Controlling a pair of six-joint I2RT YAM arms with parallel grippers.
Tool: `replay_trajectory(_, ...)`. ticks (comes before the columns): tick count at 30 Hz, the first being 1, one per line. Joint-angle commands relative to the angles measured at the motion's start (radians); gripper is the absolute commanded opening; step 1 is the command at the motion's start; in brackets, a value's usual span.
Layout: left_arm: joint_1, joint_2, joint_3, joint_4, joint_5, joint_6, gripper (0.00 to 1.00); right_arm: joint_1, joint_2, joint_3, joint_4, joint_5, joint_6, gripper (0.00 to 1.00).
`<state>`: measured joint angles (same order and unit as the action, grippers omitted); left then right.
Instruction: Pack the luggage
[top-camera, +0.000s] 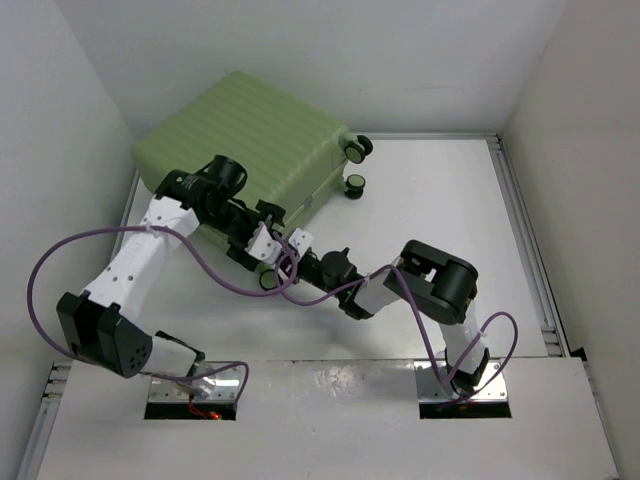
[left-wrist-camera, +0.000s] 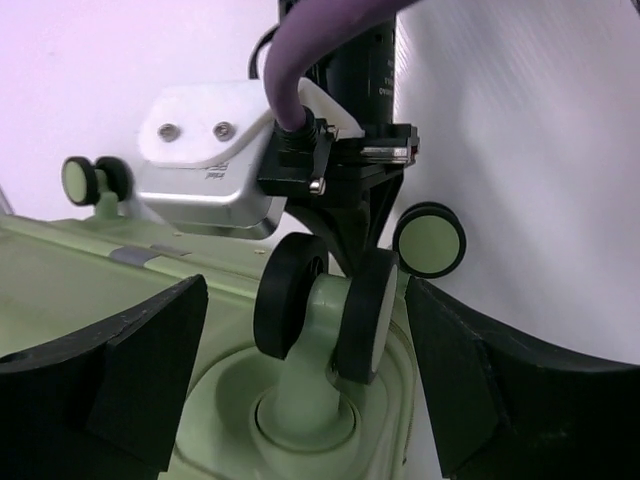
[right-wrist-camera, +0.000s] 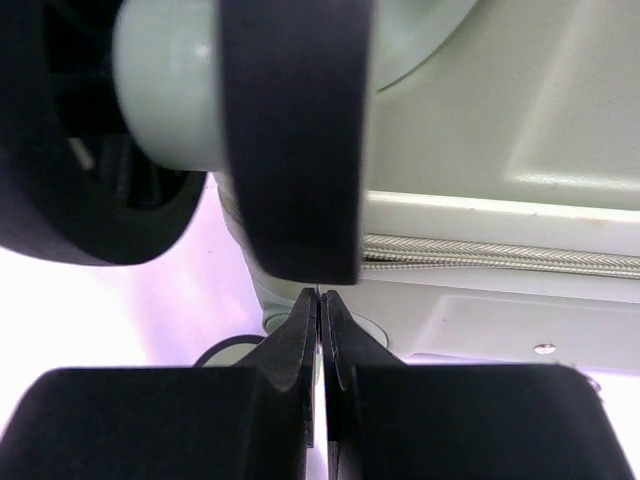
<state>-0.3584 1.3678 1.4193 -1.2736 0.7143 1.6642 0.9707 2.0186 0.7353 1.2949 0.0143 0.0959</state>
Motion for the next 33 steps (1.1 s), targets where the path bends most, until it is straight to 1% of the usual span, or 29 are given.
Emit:
replay_trajectory(1, -0.030, 0.050, 0.044, -0.018, -0.042, 0.049, 0.86, -0.030, -0.034, 0.021, 0.132, 0.024, 0.013, 0.00)
replay_trajectory(4, -0.039, 0.068, 0.055, -0.027, -0.101, 0.049, 0.84, -0.039, -0.041, 0.013, 0.129, 0.026, 0.016, 0.00)
replay_trajectory(7, -0.062, 0.097, 0.055, -0.027, -0.167, 0.049, 0.77, -0.040, -0.049, 0.006, 0.124, 0.030, 0.008, 0.00)
replay_trajectory(8, -0.062, 0.108, 0.055, -0.027, -0.179, 0.049, 0.65, -0.040, -0.050, 0.004, 0.121, 0.032, 0.011, 0.00)
replay_trajectory(10, -0.062, 0.122, 0.055, -0.027, -0.199, 0.049, 0.48, -0.041, -0.055, 0.009, 0.122, 0.033, 0.013, 0.00)
replay_trajectory(11, -0.062, 0.131, 0.055, -0.027, -0.213, 0.040, 0.35, -0.043, -0.054, 0.007, 0.121, 0.030, 0.013, 0.00)
replay_trajectory(15, -0.071, 0.131, 0.026, -0.027, -0.248, 0.040, 0.14, -0.046, -0.050, 0.012, 0.121, 0.041, 0.007, 0.00)
replay_trajectory(20, -0.071, 0.108, -0.029, -0.027, -0.280, 0.054, 0.01, -0.064, -0.064, -0.002, 0.121, 0.042, 0.001, 0.00)
replay_trajectory(21, -0.071, 0.094, -0.039, -0.027, -0.280, 0.054, 0.00, -0.066, -0.069, -0.014, 0.122, 0.042, -0.002, 0.00)
replay_trajectory(29, -0.071, 0.042, -0.097, -0.027, -0.291, 0.072, 0.00, -0.112, -0.107, -0.073, 0.103, 0.033, -0.015, 0.00)
replay_trajectory(33, -0.071, 0.022, -0.118, -0.027, -0.291, 0.072, 0.00, -0.154, -0.116, -0.082, 0.081, 0.033, -0.015, 0.00)
